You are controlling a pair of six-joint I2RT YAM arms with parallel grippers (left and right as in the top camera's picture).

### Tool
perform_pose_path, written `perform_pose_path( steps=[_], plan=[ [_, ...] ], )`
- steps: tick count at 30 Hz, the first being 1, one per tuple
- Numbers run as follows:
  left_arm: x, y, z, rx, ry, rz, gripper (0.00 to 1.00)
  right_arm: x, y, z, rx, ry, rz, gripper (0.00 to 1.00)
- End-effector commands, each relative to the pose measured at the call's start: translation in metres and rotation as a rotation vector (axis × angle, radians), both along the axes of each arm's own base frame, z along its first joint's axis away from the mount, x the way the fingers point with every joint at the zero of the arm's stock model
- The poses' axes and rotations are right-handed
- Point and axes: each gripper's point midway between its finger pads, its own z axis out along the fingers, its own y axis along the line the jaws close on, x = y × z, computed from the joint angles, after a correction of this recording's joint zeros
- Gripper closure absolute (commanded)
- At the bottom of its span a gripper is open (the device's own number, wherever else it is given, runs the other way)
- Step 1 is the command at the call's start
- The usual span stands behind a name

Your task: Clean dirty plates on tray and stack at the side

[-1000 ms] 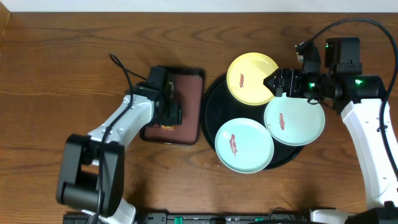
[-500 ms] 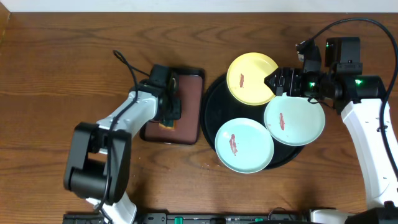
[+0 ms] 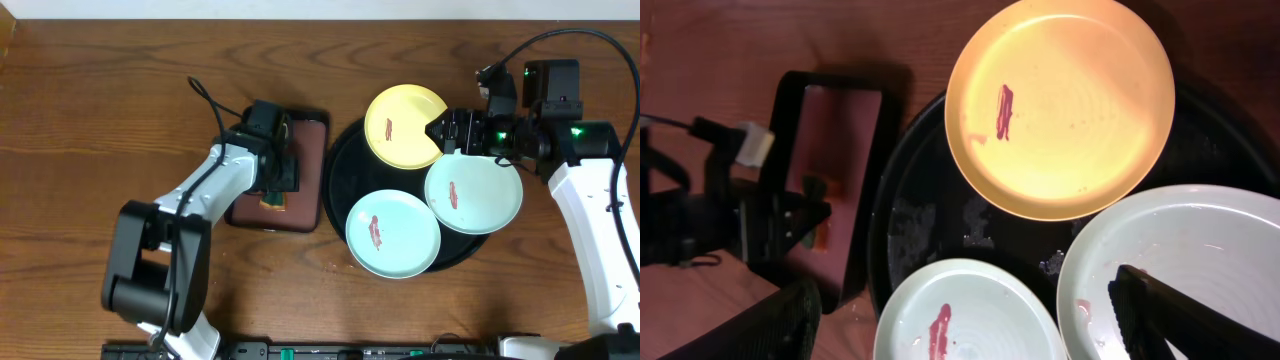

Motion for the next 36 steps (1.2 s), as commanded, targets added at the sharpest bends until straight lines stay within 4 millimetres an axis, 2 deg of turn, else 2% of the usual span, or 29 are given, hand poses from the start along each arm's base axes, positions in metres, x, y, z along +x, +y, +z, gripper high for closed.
perform_pose_path(
  steps=[1, 6, 12, 15, 16, 19, 21, 24, 26, 29, 31, 33, 36],
  plan=[
    [0.003, -0.001, 0.020, -0.010, -0.031, -0.006, 0.41, 0.003, 0.003, 0.010, 0.006, -0.023, -0.003, 0.09],
    [-0.012, 0.004, 0.006, 0.014, 0.028, -0.005, 0.59, 0.003, 0.003, 0.010, 0.006, -0.024, -0.003, 0.08],
    [-0.025, 0.006, -0.021, 0.028, 0.075, -0.010, 0.64, 0.003, 0.003, 0.011, 0.006, -0.025, -0.003, 0.08],
    [-0.026, 0.006, -0.029, 0.032, 0.086, -0.013, 0.80, 0.003, 0.003, 0.011, 0.006, -0.025, -0.003, 0.07],
    [-0.025, 0.005, -0.029, 0.031, 0.083, -0.014, 0.91, 0.003, 0.003, 0.011, 0.006, -0.025, -0.003, 0.07],
    [-0.020, 0.004, -0.026, 0.025, 0.062, -0.014, 0.92, 0.004, 0.002, 0.011, 0.002, -0.029, -0.006, 0.08],
    [-0.015, 0.002, -0.023, 0.022, 0.050, -0.013, 0.93, 0.005, -0.001, 0.010, -0.016, -0.032, -0.018, 0.13],
    [-0.005, -0.001, -0.009, 0.019, 0.036, -0.013, 0.93, 0.012, -0.001, 0.013, -0.046, -0.077, -0.011, 0.18],
    [0.004, -0.002, 0.007, 0.023, 0.029, -0.010, 0.93, 0.020, -0.004, 0.016, -0.083, -0.111, -0.030, 0.20],
    [0.021, -0.007, 0.041, 0.015, 0.002, -0.009, 0.92, 0.030, -0.011, 0.025, -0.139, -0.150, -0.055, 0.23],
    [0.037, -0.012, 0.073, 0.000, -0.040, 0.000, 0.93, 0.042, -0.020, 0.029, -0.194, -0.154, -0.082, 0.21],
    [0.048, -0.015, 0.094, -0.021, -0.074, 0.031, 0.93, 0.052, -0.028, 0.026, -0.237, -0.152, -0.095, 0.21],
    [0.062, -0.023, 0.114, -0.068, -0.123, 0.059, 0.93, 0.066, -0.033, 0.006, -0.265, -0.116, -0.087, 0.20]
  ],
)
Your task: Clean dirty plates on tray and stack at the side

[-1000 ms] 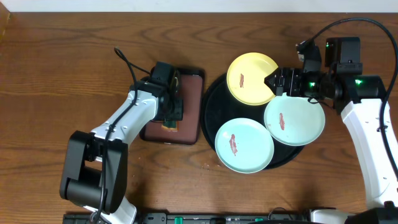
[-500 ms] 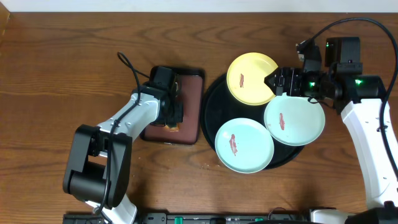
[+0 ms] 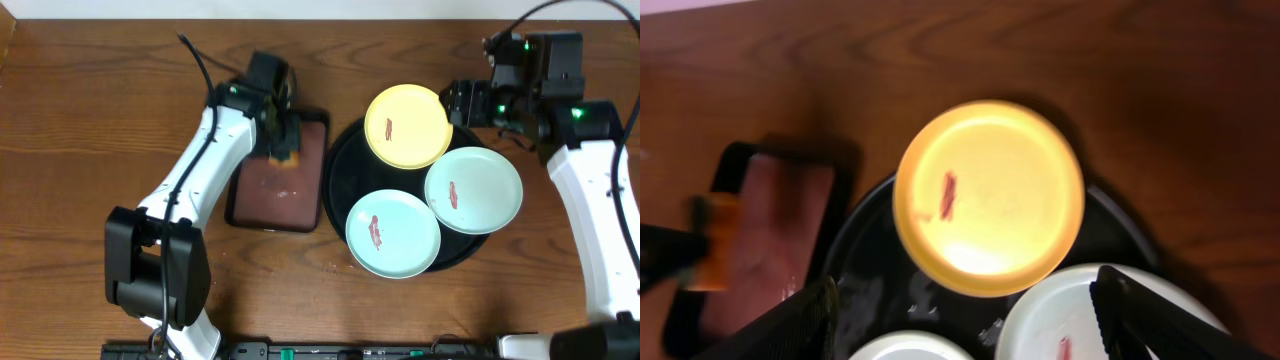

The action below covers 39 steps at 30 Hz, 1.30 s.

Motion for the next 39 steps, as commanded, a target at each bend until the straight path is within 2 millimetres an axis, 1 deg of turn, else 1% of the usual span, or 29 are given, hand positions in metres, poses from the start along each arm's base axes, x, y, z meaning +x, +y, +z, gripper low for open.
perform_pose_path(
  steps=[1, 3, 4, 5, 6, 7, 8, 9, 10, 13, 14, 16, 18, 22, 23, 24, 25, 27, 29, 32, 35, 39],
  plan=[
    [0.019, -0.013, 0.033, -0.074, -0.078, 0.045, 0.93, 0.023, -0.016, -0.037, -0.097, 0.059, -0.008, 0.20],
    [0.026, -0.021, 0.038, -0.128, -0.098, 0.060, 0.93, 0.033, -0.020, -0.061, -0.130, 0.091, 0.009, 0.27],
    [0.029, -0.025, 0.041, -0.154, -0.110, 0.070, 0.93, 0.039, -0.024, -0.077, -0.147, 0.113, 0.007, 0.40],
    [0.034, -0.027, 0.043, -0.176, -0.122, 0.094, 0.93, 0.044, -0.026, -0.089, -0.156, 0.125, 0.016, 0.69],
    [0.038, -0.030, 0.046, -0.193, -0.136, 0.111, 0.93, 0.048, -0.027, -0.101, -0.164, 0.140, 0.025, 0.89],
    [0.042, -0.033, 0.049, -0.205, -0.154, 0.118, 0.93, 0.051, -0.030, -0.115, -0.165, 0.163, 0.023, 0.91],
    [0.046, -0.035, 0.051, -0.213, -0.174, 0.113, 0.93, 0.053, -0.031, -0.127, -0.165, 0.185, 0.022, 0.87],
    [0.050, -0.039, 0.054, -0.221, -0.196, 0.107, 0.93, 0.054, -0.032, -0.138, -0.164, 0.206, 0.019, 0.78],
    [0.053, -0.043, 0.057, -0.229, -0.215, 0.099, 0.93, 0.055, -0.033, -0.149, -0.162, 0.227, 0.014, 0.75],
    [0.059, -0.054, 0.065, -0.250, -0.262, 0.077, 0.93, 0.061, -0.035, -0.175, -0.166, 0.258, 0.012, 0.66],
    [0.061, -0.058, 0.066, -0.256, -0.274, 0.070, 0.93, 0.062, -0.035, -0.181, -0.166, 0.263, 0.013, 0.63],
    [0.063, -0.065, 0.068, -0.265, -0.289, 0.057, 0.93, 0.065, -0.036, -0.195, -0.173, 0.275, 0.010, 0.51],
    [0.062, -0.071, 0.065, -0.265, -0.285, 0.045, 0.93, 0.067, -0.037, -0.206, -0.180, 0.286, 0.006, 0.43],
    [0.060, -0.079, 0.054, -0.259, -0.263, 0.030, 0.93, 0.066, -0.039, -0.218, -0.181, 0.308, 0.004, 0.42],
    [0.060, -0.081, 0.052, -0.260, -0.262, 0.026, 0.93, 0.065, -0.040, -0.221, -0.183, 0.314, 0.003, 0.44],
    [0.060, -0.084, 0.050, -0.260, -0.260, 0.022, 0.92, 0.065, -0.040, -0.223, -0.182, 0.320, 0.003, 0.48],
    [0.060, -0.086, 0.049, -0.261, -0.262, 0.019, 0.93, 0.064, -0.038, -0.226, -0.176, 0.327, 0.008, 0.60],
    [0.061, -0.092, 0.048, -0.265, -0.266, 0.008, 0.93, 0.062, -0.033, -0.230, -0.152, 0.336, 0.024, 0.72],
    [0.061, -0.097, 0.047, -0.269, -0.272, -0.003, 0.93, 0.059, -0.031, -0.230, -0.151, 0.345, 0.029, 0.86],
    [0.061, -0.109, 0.045, -0.278, -0.280, -0.022, 0.93, 0.056, -0.030, -0.230, -0.151, 0.360, 0.032, 0.99],
    [0.059, -0.123, 0.037, -0.295, -0.264, -0.017, 0.92, 0.048, -0.029, -0.231, -0.154, 0.391, 0.037, 0.99],
    [0.055, -0.143, 0.020, -0.299, -0.248, -0.047, 0.93, 0.040, -0.032, -0.232, -0.174, 0.420, 0.033, 0.99]
  ],
)
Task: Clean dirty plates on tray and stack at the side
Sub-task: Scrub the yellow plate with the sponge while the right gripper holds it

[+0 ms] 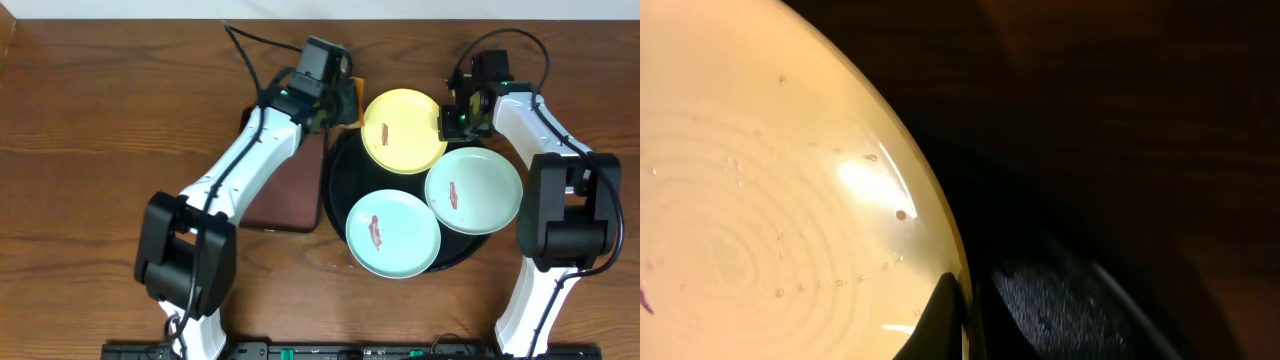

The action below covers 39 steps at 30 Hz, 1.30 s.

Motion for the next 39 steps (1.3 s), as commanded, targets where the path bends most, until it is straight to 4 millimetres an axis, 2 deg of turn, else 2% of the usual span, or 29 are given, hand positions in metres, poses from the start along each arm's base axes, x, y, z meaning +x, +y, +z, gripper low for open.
perform_pose_path(
  steps=[1, 7, 13, 20, 27, 29, 32, 37, 39],
  plan=[
    [-0.002, -0.021, -0.013, -0.010, 0.015, -0.021, 0.93, -0.011, -0.006, -0.009, -0.036, 0.048, 0.000, 0.99],
    [-0.008, -0.052, -0.042, -0.033, 0.056, -0.026, 0.93, -0.021, 0.005, -0.011, -0.038, 0.088, 0.009, 0.99],
    [-0.009, -0.086, -0.068, -0.137, 0.108, -0.007, 0.93, -0.030, 0.014, -0.011, -0.076, 0.114, 0.029, 0.99],
    [-0.022, -0.094, -0.099, -0.191, 0.253, 0.041, 0.93, -0.034, 0.015, -0.013, -0.157, 0.119, 0.047, 0.99],
    [-0.039, -0.081, -0.126, -0.127, 0.367, 0.085, 0.92, -0.034, 0.015, -0.013, -0.159, 0.120, 0.042, 0.99],
    [-0.045, -0.069, -0.138, -0.066, 0.397, 0.112, 0.92, -0.034, 0.015, -0.013, -0.158, 0.120, 0.040, 0.99],
    [-0.043, -0.037, -0.152, 0.129, 0.328, 0.106, 0.93, -0.034, 0.015, -0.013, -0.157, 0.121, 0.034, 0.99],
    [-0.033, -0.004, -0.152, 0.323, 0.248, 0.119, 0.93, -0.035, 0.015, -0.013, -0.157, 0.127, 0.034, 0.99],
    [-0.027, -0.002, -0.148, 0.349, 0.216, 0.105, 0.93, -0.036, 0.015, -0.013, -0.158, 0.130, 0.035, 0.99]
  ],
)
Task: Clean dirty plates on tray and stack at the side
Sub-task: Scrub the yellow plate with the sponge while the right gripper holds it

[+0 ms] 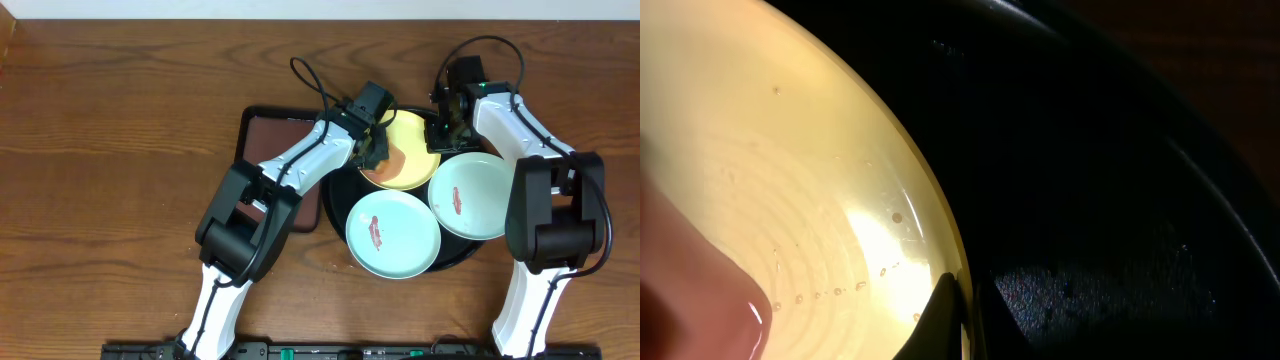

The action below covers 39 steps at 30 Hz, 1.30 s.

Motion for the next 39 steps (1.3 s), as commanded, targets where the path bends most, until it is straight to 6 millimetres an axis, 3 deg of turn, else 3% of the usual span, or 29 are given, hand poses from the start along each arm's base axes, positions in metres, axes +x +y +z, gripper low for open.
perform_pose_path(
  steps=[1, 4, 10, 15, 19, 22, 31, 35, 39],
  plan=[
    [0.017, 0.040, -0.019, 0.219, -0.080, -0.001, 0.93, -0.008, -0.002, -0.006, -0.046, 0.027, 0.004, 0.99],
    [0.028, 0.027, -0.013, 0.168, -0.132, -0.001, 0.93, -0.008, -0.002, -0.006, -0.046, 0.027, 0.005, 0.99],
    [0.038, -0.021, 0.002, -0.043, -0.179, 0.023, 0.92, -0.009, -0.002, -0.006, -0.047, 0.033, 0.005, 0.99],
    [0.025, -0.052, 0.002, -0.175, -0.116, 0.047, 0.93, -0.009, -0.002, -0.006, -0.047, 0.033, 0.005, 0.99],
    [0.016, -0.061, 0.000, -0.203, -0.085, 0.009, 0.92, -0.010, -0.002, -0.006, -0.047, 0.036, 0.005, 0.99],
    [0.013, -0.053, -0.005, -0.155, -0.088, -0.061, 0.92, -0.010, -0.002, -0.006, -0.047, 0.037, 0.005, 0.99],
    [0.011, 0.033, -0.030, 0.009, 0.086, 0.060, 0.93, -0.010, -0.002, -0.006, -0.047, 0.037, 0.005, 0.99],
    [0.019, 0.047, -0.016, 0.002, 0.078, 0.091, 0.93, -0.010, -0.002, -0.006, -0.047, 0.037, 0.005, 0.99],
    [0.032, 0.044, 0.019, -0.034, -0.005, 0.081, 0.92, -0.010, -0.002, -0.006, -0.046, 0.038, -0.002, 0.99]
  ],
)
